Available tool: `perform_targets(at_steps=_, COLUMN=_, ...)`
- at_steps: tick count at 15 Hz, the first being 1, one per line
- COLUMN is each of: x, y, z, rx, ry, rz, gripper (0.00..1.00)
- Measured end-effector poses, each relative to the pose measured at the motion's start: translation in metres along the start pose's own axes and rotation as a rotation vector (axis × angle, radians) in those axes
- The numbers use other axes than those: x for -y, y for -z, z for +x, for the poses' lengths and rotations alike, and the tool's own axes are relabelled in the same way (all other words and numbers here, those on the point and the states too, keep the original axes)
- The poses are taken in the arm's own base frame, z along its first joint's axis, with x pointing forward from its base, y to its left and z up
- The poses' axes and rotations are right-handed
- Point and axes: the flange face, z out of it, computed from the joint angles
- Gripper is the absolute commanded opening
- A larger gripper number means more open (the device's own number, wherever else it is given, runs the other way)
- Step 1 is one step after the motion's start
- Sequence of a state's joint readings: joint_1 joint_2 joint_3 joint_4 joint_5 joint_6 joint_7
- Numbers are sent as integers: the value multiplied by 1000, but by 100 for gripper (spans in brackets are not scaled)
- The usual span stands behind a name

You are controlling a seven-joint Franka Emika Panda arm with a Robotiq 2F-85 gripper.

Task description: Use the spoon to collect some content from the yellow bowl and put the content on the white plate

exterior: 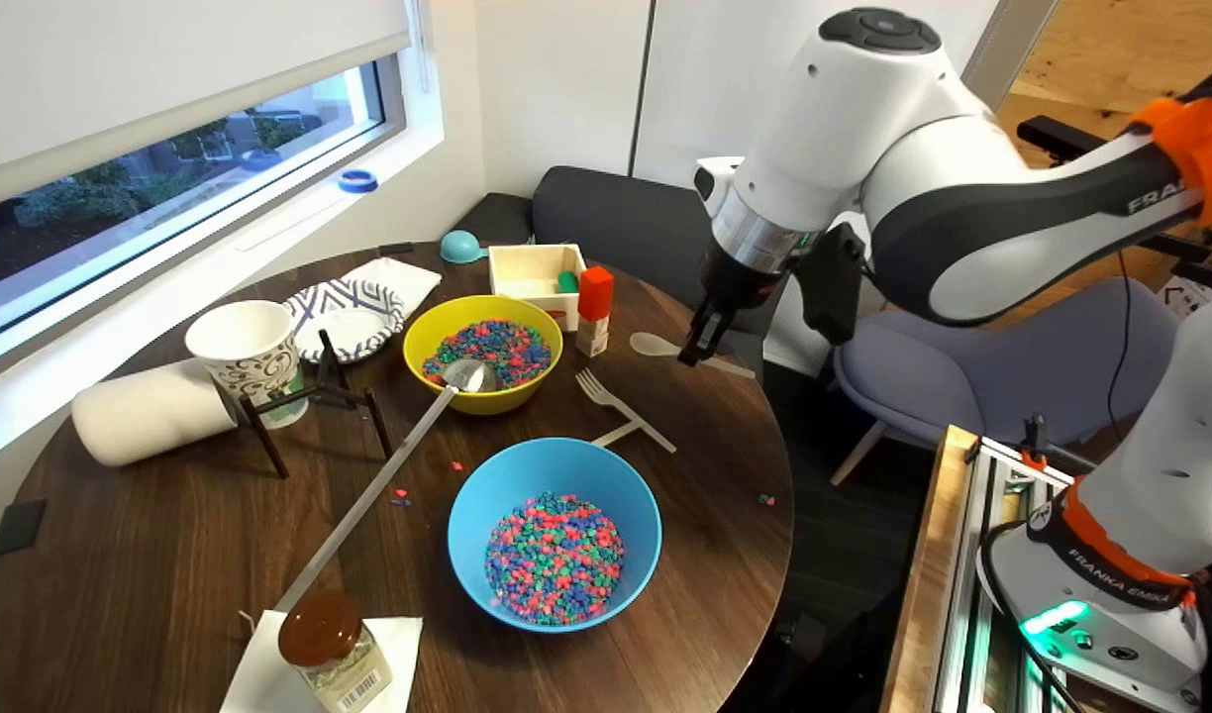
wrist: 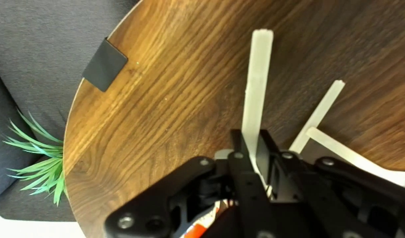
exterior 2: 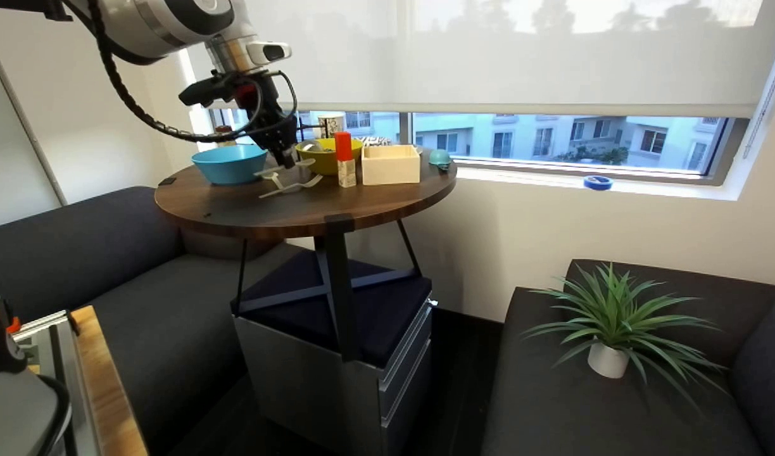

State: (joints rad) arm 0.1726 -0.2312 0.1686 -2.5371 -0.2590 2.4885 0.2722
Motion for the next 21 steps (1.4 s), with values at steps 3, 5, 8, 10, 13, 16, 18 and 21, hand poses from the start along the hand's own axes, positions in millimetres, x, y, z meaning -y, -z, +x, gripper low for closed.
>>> perform_targets(at_steps=3, x=-6, y=47, z=8, rx=23, ry=62, rz=4, gripper=4)
perform_targets(at_steps=5, x=-14, y=75, z=21, rx=36, ry=103, rz=12, gripper=4)
perform_targets(at_steps=8, x=-26, y=107, z=49, rx=38, ry=177, rz=52, gripper=4)
perform_targets(at_steps=10, x=-28, y=115, z=70, rx=44, ry=223, rz=83, gripper=4)
perform_targets(at_steps=13, x=-20, y=104, z=103, rx=90, ry=276, rz=128, gripper=4)
perform_targets(at_steps=16, x=-10, y=76, z=132, rx=147, ry=291, rz=158, gripper=4)
perform_targets(at_steps=18, x=-3, y=56, z=149, rx=167, ry=295, rz=173, gripper=4)
perform_targets(at_steps=21, x=4, y=33, z=173, rx=178, ry=277, rz=196, gripper=4)
